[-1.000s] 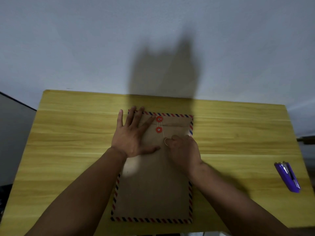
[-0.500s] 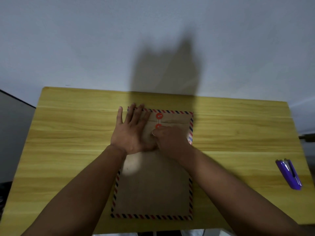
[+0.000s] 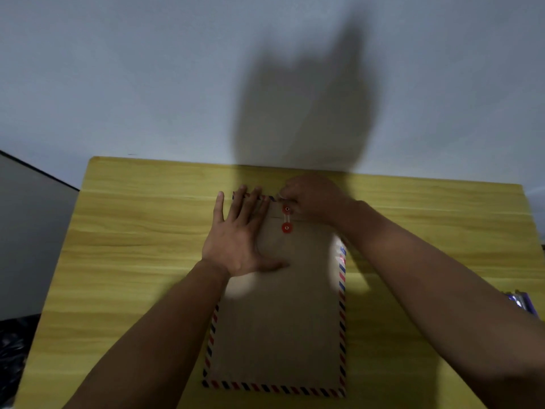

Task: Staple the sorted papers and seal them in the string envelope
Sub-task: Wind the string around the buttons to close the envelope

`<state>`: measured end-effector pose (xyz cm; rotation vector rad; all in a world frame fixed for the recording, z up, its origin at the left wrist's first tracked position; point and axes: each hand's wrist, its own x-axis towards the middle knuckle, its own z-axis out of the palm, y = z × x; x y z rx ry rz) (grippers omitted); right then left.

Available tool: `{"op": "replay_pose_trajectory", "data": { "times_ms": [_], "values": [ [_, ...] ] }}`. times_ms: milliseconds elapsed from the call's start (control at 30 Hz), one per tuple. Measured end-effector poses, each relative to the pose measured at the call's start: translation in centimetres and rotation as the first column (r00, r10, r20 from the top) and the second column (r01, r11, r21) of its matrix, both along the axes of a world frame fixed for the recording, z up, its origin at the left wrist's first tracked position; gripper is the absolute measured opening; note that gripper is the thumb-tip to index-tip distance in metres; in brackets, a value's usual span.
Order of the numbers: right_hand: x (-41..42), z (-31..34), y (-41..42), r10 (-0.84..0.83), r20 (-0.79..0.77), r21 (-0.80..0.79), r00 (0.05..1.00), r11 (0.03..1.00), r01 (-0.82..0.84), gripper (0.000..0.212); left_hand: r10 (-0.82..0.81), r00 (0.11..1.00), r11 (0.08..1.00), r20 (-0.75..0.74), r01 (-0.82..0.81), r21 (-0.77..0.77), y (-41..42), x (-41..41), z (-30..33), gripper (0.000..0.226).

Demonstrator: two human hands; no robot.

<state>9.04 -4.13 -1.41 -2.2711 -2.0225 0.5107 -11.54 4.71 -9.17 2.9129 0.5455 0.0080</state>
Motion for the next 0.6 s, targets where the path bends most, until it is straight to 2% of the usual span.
{"op": "replay_pose_trajectory", "data": {
  "times_ms": [200, 300, 400, 533, 600],
  "values": [
    [2.0, 0.9, -2.0, -0.053, -0.146, -0.039, 0.988, 0.998, 0.047, 0.03, 0.001, 1.0, 1.0, 0.009, -0.001, -0.002, 0.0, 0.0, 0.0, 0.139],
    [2.7, 1.2, -2.8, -0.122, -0.226, -0.051, 0.966, 0.992, 0.113, 0.023, 0.004, 1.0, 1.0, 0.013, -0.004, -0.007, 0.1, -0.1, -0.1, 0.14],
    [2.7, 1.2, -2.5, -0.122, -0.221, -0.064, 0.968, 0.992, 0.11, 0.019, 0.006, 1.0, 1.0, 0.01, -0.006, -0.006, 0.0, -0.1, -0.1, 0.14],
    [1.5, 0.9, -0.8, -0.092, -0.214, 0.017, 0.972, 0.995, 0.098, 0.019, 0.011, 1.0, 1.0, 0.002, -0.011, -0.009, 0.0, 0.0, -0.1, 0.14],
    [0.5, 0.4, 0.1, -0.066, -0.16, 0.025, 0.985, 0.997, 0.071, 0.019, 0.015, 1.0, 1.0, -0.003, -0.015, -0.009, 0.0, 0.0, 0.0, 0.14]
  ]
}}
